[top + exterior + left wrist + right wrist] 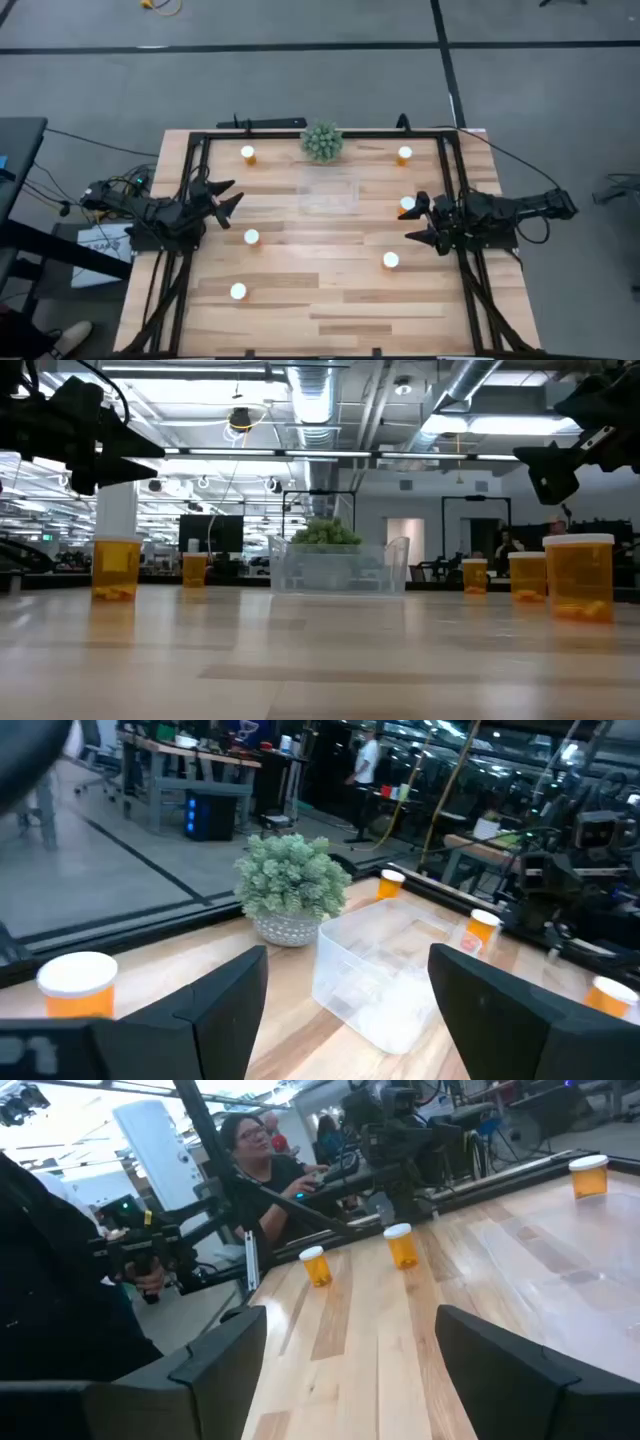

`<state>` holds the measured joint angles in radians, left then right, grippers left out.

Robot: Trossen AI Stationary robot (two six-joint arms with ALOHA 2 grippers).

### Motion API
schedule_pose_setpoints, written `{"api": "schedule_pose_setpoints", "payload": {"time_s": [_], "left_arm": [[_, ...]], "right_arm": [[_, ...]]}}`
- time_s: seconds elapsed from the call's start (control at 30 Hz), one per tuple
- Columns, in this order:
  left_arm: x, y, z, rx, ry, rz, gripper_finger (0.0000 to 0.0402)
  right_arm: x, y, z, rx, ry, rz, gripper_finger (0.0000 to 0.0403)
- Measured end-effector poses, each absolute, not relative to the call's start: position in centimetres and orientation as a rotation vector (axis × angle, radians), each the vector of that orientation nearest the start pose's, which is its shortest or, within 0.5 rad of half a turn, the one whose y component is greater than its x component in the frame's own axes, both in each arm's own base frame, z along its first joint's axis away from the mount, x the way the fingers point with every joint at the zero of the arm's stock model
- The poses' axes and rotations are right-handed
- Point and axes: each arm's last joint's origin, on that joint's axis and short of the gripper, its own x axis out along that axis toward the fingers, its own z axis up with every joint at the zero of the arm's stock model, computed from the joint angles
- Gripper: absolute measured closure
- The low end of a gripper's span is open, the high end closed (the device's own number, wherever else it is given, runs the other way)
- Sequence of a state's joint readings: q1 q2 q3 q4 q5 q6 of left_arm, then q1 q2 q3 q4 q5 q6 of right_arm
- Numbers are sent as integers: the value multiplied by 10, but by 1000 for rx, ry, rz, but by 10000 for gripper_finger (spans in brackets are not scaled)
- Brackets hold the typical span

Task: Pick and place pill bottles into a basket
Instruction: Put the orange pill bottle into the transparent bin

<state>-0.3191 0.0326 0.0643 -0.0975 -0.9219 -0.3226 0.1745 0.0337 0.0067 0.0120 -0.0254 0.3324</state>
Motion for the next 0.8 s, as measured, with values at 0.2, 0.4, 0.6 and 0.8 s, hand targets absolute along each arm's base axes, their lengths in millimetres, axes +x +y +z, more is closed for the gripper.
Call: {"api": "schedule_pose_setpoints", "payload": {"time_s": [0.2, 0.4, 0.6, 0.8], "left_arm": [[86, -3, 174, -252, -44, 655, 135], [86, -1, 172, -179, -19, 757, 135], [90, -3, 168, -117, 45, 778, 135], [99, 1, 172, -89, 118, 826, 146]], "right_arm": [[98, 18, 164, 330, 48, 195, 117], [98, 18, 164, 330, 48, 195, 117], [98, 18, 164, 330, 49, 195, 117], [98, 18, 164, 330, 48, 195, 117]]}}
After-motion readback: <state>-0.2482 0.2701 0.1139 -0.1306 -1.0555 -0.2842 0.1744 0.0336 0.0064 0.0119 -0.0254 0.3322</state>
